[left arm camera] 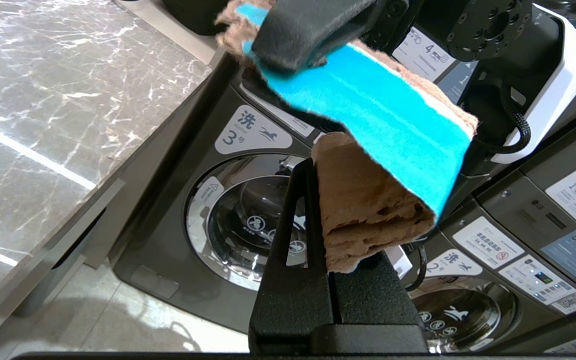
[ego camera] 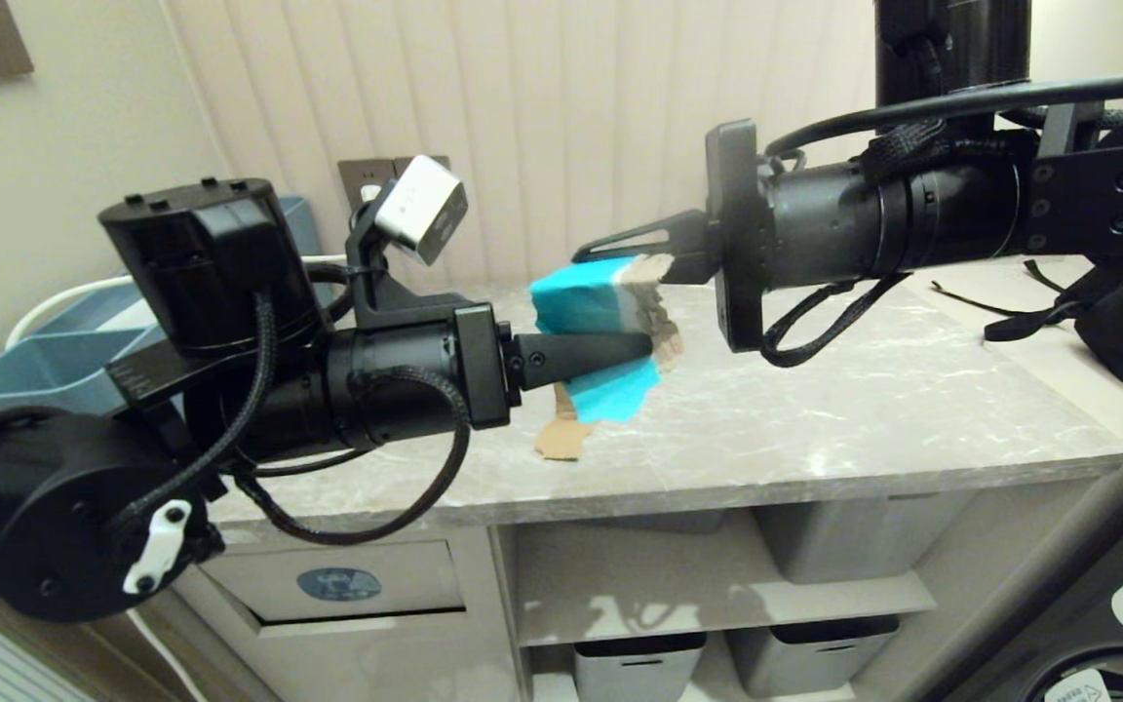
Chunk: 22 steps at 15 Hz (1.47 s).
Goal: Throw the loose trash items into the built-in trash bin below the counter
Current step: Hand it to the other hand, then put the garbage in the trash can
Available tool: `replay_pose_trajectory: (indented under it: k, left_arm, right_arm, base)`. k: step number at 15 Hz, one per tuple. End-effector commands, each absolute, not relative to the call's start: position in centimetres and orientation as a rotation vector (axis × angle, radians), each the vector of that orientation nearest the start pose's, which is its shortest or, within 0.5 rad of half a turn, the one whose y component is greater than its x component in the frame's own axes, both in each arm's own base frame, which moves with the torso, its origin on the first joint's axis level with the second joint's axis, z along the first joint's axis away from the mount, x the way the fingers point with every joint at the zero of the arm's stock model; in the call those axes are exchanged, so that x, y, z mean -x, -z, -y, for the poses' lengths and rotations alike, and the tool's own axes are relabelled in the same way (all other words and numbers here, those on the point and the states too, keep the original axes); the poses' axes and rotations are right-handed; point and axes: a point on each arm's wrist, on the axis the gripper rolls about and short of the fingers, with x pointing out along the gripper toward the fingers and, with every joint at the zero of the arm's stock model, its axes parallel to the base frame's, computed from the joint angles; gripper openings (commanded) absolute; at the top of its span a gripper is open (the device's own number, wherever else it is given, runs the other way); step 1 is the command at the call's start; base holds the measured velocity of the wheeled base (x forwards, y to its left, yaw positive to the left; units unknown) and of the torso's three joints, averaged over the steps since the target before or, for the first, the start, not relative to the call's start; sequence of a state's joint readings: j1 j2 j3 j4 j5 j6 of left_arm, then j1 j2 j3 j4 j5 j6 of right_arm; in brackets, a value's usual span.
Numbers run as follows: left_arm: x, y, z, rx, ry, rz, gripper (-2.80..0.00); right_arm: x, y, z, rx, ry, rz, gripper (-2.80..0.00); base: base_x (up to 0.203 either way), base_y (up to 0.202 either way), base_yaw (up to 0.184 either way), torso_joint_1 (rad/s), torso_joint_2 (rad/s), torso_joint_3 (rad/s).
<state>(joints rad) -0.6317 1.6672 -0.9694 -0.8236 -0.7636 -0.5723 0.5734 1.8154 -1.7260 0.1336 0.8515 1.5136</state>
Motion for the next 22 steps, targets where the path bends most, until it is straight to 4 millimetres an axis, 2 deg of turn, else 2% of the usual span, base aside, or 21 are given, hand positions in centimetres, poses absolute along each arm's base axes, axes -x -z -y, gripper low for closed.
replay_pose_trajectory:
  k: [1, 4, 5, 10, 13, 15, 16, 20, 22]
  left_arm:
    - [-23.9, -25.6, 19.4, 0.467, 1.395, -0.265, -2.8]
    - [-23.8, -25.6, 19.3, 0.467, 1.395, -0.265, -2.8]
    - [-23.8, -25.6, 19.3, 0.466, 1.395, -0.265, -2.8]
    - [-23.2, -24.7, 18.9, 0.461, 1.382, -0.29, -2.8]
    - [-22.9, -24.5, 18.2, 0.472, 1.319, -0.281, -2.8]
    - [-23.1, -24.2, 16.7, 0.485, 1.229, -0.259, -2.8]
    - [-23.3, -24.1, 15.7, 0.488, 1.186, -0.241, -2.8]
    - [-24.9, -23.4, 11.1, 0.442, 0.997, -0.16, -2.8]
    - [-25.4, -23.4, 8.8, 0.405, 0.894, -0.111, -2.8]
  right_arm:
    - [-28.1, -33.0, -20.2, -1.262, -0.942, -1.261, -2.8]
    - [-28.0, -33.0, -20.1, -1.262, -0.942, -1.259, -2.8]
    - [-27.9, -33.1, -20.0, -1.261, -0.944, -1.259, 0.0]
    - [-27.5, -33.5, -19.6, -1.261, -0.947, -1.243, 0.0]
    - [-27.8, -33.9, -16.9, -1.297, -0.898, -1.179, 0.0]
    - [-26.9, -34.6, -14.2, -1.324, -0.864, -1.119, 0.0]
    - [-26.2, -34.8, -12.9, -1.337, -0.845, -1.087, -2.8]
    - [-23.0, -36.2, -6.8, -1.366, -0.769, -0.868, -2.8]
    - [-21.2, -35.3, -4.4, -1.238, -0.684, -0.659, -2.8]
  base:
    - [0.0, 0.0, 0.0, 0.0, 0.0, 0.0]
    - [0.0, 0.0, 0.0, 0.0, 0.0, 0.0]
    - [0.0, 0.0, 0.0, 0.0, 0.0, 0.0]
    - [0.0, 0.0, 0.0, 0.0, 0.0, 0.0]
    - [0.0, 0.0, 0.0, 0.0, 0.0, 0.0]
    - [0.0, 0.0, 0.0, 0.0, 0.0, 0.0]
    - [0.0, 0.0, 0.0, 0.0, 0.0, 0.0]
    - [0.0, 0.0, 0.0, 0.0, 0.0, 0.0]
    - [0.0, 0.0, 0.0, 0.0, 0.0, 0.0]
